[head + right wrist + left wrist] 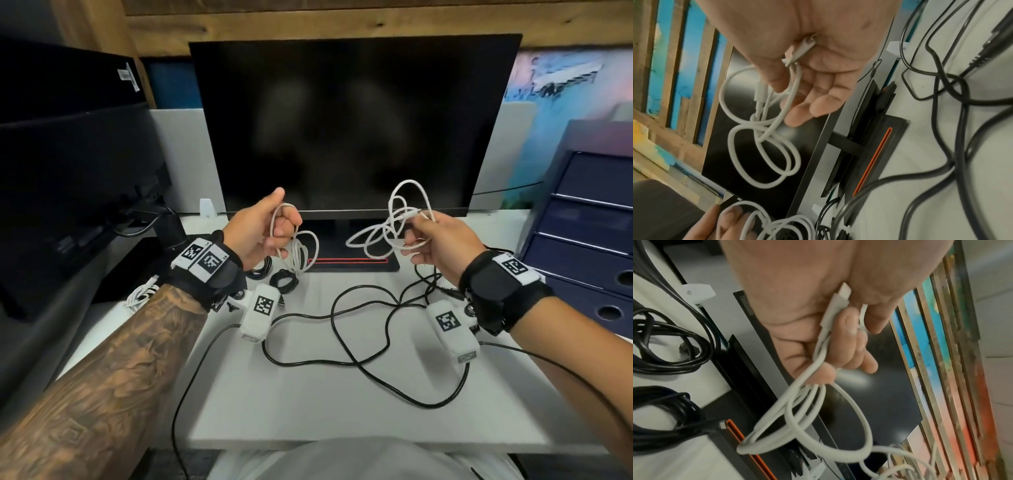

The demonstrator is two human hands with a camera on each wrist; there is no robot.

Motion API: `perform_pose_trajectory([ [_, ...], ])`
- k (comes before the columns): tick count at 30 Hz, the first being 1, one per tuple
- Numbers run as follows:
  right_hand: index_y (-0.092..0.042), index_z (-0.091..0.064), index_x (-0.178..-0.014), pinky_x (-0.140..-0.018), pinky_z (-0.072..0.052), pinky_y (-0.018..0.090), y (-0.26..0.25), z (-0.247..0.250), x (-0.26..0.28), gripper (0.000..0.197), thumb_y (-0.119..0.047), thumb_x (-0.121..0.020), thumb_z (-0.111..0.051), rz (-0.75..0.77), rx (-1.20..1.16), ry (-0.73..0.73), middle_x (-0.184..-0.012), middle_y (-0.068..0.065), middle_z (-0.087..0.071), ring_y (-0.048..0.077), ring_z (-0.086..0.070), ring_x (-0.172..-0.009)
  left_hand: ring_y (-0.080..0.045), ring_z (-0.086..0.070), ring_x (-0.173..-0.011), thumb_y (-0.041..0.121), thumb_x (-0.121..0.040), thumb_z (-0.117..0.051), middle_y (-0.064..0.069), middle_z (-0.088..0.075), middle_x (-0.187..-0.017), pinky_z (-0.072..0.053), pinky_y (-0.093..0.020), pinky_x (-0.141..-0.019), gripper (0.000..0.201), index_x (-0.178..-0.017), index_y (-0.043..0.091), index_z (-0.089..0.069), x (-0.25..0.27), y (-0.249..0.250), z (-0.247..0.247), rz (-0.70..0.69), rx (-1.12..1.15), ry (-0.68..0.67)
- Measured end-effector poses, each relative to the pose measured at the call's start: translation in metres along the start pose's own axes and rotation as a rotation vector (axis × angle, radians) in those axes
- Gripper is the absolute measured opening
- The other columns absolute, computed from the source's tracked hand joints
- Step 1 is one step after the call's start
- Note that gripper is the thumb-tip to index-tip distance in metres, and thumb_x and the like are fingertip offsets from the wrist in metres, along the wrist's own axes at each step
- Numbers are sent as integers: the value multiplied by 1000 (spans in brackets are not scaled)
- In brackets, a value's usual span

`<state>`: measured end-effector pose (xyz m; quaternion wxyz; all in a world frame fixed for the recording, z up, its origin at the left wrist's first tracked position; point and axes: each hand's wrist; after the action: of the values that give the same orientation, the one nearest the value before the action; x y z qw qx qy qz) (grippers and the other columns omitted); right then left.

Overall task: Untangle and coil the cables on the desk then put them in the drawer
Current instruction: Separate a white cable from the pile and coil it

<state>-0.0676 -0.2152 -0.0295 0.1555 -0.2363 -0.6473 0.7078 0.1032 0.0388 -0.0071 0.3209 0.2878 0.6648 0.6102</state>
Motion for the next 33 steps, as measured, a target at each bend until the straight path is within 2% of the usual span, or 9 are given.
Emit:
perform_pose_trajectory([
  [5,-19,-63,-100,-58,-54,28,-2,-12,6,12,-24,-104,-53,-42,-79,-22,-83,0,-66,18,-70,-77,-11,-33,-46,36,-104,-33,-1,-37,-61,-41,-33,-59,48,-78,8,-63,1,-2,11,22,-71,-24],
  [9,-15,-56,-107,-63,-53,30,-5,-20,10,10,-23,-104,-50,-59,-138,-77,-98,4,-74,18,-70,-80,-11,-32,-47,31,-103,-38,0,-33,-61,-40,-32,-61,43,-74,10,-61,1,3,14,18,-182,16],
  [12,-15,-53,-106,-64,-52,31,-6,-24,13,8,-22,-105,-49,-74,-162,-102,-95,8,-76,18,-70,-78,-12,-30,-48,28,-103,-39,3,-33,-58,-37,-30,-56,42,-74,9,-62,4,10,14,-18,-268,65],
  [15,-12,-52,-112,-63,-54,30,-7,-26,15,13,-22,-105,-49,-84,-157,-116,-94,9,-76,18,-71,-78,-13,-30,-49,28,-103,-38,3,-35,-57,-37,-29,-56,43,-75,8,-64,5,14,19,-19,-312,92],
  [19,-13,-53,-114,-59,-57,28,-7,-28,16,15,-24,-104,-51,-97,-149,-128,-93,8,-76,17,-72,-76,-16,-35,-53,22,-101,-36,-2,-38,-61,-42,-31,-57,43,-84,2,-69,7,13,30,53,-388,108],
  [24,-14,-55,-109,-60,-57,28,-5,-30,15,11,-23,-104,-52,-94,-98,-144,-93,9,-77,17,-73,-74,-20,-47,-61,20,-97,-47,-8,-51,-66,-48,-31,-63,37,-88,-3,-73,10,12,33,120,-716,199],
  [27,-15,-55,-108,-60,-57,28,-4,-31,15,10,-23,-104,-53,-90,-78,-146,-95,10,-77,18,-74,-76,-17,-48,-62,22,-92,-57,1,-52,-56,-46,-30,-66,30,-74,10,-77,9,5,38,204,-865,174],
  [29,-14,-56,-111,-58,-57,27,-3,-31,15,12,-23,-104,-53,-89,-74,-146,-96,11,-77,20,-74,-77,-17,-49,-63,28,-88,-62,1,-53,-55,-47,-31,-68,30,-63,16,-74,7,-3,43,288,-973,140],
  [33,-13,-56,-111,-56,-57,26,-3,-31,14,12,-22,-104,-53,-93,-66,-145,-96,12,-77,20,-74,-77,-19,-61,-77,38,-78,-71,-5,-69,-74,-54,-35,-79,25,-70,14,-75,5,-23,41,417,-1163,77],
])
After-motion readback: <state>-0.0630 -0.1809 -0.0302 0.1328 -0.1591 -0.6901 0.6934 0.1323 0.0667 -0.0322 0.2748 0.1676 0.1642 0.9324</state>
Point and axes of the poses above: each hand's wrist, its own x-axis away from the middle knuckle, its own z-axis out of the back of the hand, y = z × x
